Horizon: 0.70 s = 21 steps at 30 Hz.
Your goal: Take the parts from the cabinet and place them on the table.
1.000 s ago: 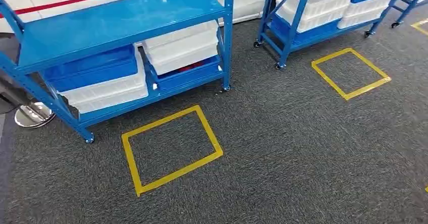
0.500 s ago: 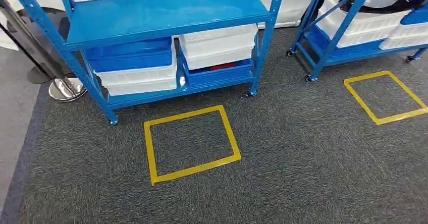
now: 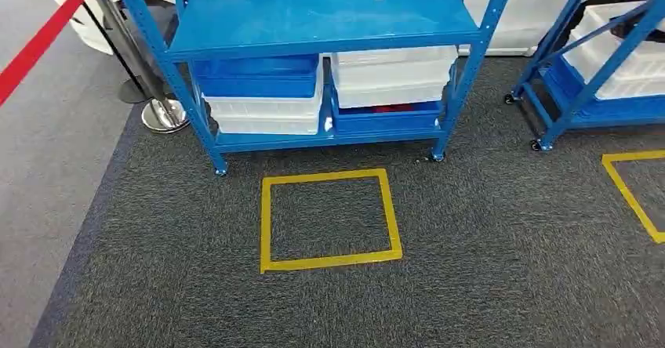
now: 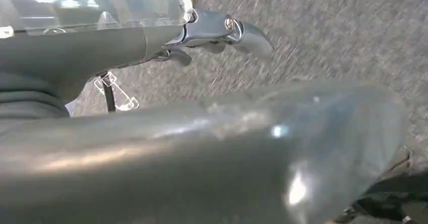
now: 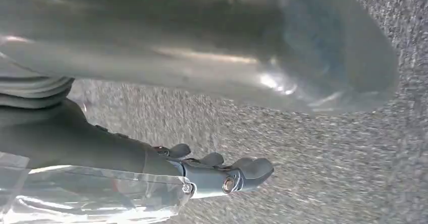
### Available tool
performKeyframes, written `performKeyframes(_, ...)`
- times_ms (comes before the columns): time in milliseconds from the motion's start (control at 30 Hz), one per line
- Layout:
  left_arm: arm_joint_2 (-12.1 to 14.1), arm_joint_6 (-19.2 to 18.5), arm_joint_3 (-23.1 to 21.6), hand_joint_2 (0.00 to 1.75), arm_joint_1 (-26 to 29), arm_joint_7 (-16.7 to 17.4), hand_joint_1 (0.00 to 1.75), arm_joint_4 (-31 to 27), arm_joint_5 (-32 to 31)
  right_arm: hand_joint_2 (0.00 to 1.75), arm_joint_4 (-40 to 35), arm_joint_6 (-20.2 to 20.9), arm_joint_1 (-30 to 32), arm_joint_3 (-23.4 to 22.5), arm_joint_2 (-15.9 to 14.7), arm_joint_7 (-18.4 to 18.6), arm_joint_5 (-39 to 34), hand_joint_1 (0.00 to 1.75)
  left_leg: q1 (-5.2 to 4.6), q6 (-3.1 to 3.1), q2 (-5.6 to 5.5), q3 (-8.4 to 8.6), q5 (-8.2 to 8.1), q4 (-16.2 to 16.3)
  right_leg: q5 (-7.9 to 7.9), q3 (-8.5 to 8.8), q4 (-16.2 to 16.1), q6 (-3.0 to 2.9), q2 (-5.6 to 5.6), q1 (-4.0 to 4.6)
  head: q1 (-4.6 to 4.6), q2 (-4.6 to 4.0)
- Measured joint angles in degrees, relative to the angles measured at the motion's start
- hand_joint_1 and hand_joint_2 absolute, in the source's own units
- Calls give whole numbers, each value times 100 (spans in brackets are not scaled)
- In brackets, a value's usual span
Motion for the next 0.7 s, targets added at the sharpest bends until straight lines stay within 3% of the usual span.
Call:
performKeyframes(67,11,0,-4,0,17,22,0,0,-13,0,0,22,-2,0,0,13,0,0,2,4,69,468,466,-863,-38,44,13,31,-140,-4,-4,0)
performKeyframes(100,18,0,-7,0,15,24,0,0,-13,0,0,33,-4,2,0,13,0,0,-2,24,238,755,668,-1375,-63,74,23,56,-203,1,-6,0)
performKeyframes(133,20,-2,-6,0,-4,26,0,-2,-13,0,0,37,-4,4,-2,13,0,0,-44,95,521,873,617,-1641,-96,92,40,93,-259,44,-7,0)
performKeyframes(167,22,-2,-7,0,-10,35,0,-2,-15,0,0,39,-4,4,0,15,0,0,-54,164,420,863,660,-1649,-115,108,48,127,-307,61,28,2)
performKeyframes(267,22,-31,-9,0,28,46,0,-4,-20,0,0,48,-33,15,-4,31,0,0,-73,257,278,816,659,-1648,-116,148,20,207,-419,59,35,2)
performKeyframes(300,22,-48,-9,0,34,52,0,-4,-20,0,-2,57,-32,15,-9,33,0,0,-13,316,249,876,705,-1702,-164,150,56,253,-333,34,37,2)
performKeyframes(333,22,-68,-9,0,29,52,0,-4,-19,0,0,72,-32,15,-15,31,0,0,-22,342,227,864,719,-1714,-301,80,230,289,-12,12,55,0)
performKeyframes(367,22,-85,-9,0,12,52,0,-4,-17,0,0,87,-30,15,-15,31,0,0,-23,382,206,844,735,-1713,-545,-109,605,300,186,-3,63,0)
performKeyframes(433,22,-105,-9,0,-17,46,0,-9,-15,0,2,142,-25,13,-15,24,0,0,-35,395,134,812,739,-1710,-960,-607,1566,322,285,-6,66,0)
performKeyframes(467,22,-127,-9,0,-14,37,0,-9,-15,0,2,160,-25,13,-15,24,0,0,-39,395,99,810,739,-1708,-992,-763,1835,325,289,-8,61,2)
performKeyframes(500,22,-151,-9,0,-7,28,0,-9,-15,0,2,177,-25,13,-15,26,0,0,-39,395,76,821,738,-1707,-883,-788,1831,323,289,-9,61,2)
performKeyframes(533,22,-192,-9,0,-8,22,0,-9,-9,0,2,190,-25,11,-15,28,0,0,-39,391,44,834,735,-1705,-646,-695,1572,314,289,-11,63,0)
performKeyframes(600,20,-262,-9,0,-23,70,0,-9,17,0,2,197,-25,11,-17,37,0,0,-40,365,-14,870,719,-1700,-67,-246,569,268,303,-12,66,0)
performKeyframes(633,17,-286,-9,0,-20,87,0,-9,37,0,2,205,-25,11,-20,42,0,0,-42,346,-26,858,711,-1694,32,-89,186,225,343,-5,66,0)
performKeyframes(667,15,-313,-9,0,-27,112,0,-9,46,0,2,210,-33,11,-22,42,0,0,-87,292,-45,852,683,-1640,8,-78,103,214,343,22,59,0)
performKeyframes(700,22,-356,-9,0,-24,131,0,-9,53,0,2,214,-35,11,-22,48,0,0,-100,284,-54,833,661,-1624,34,-83,81,223,342,-10,41,0)
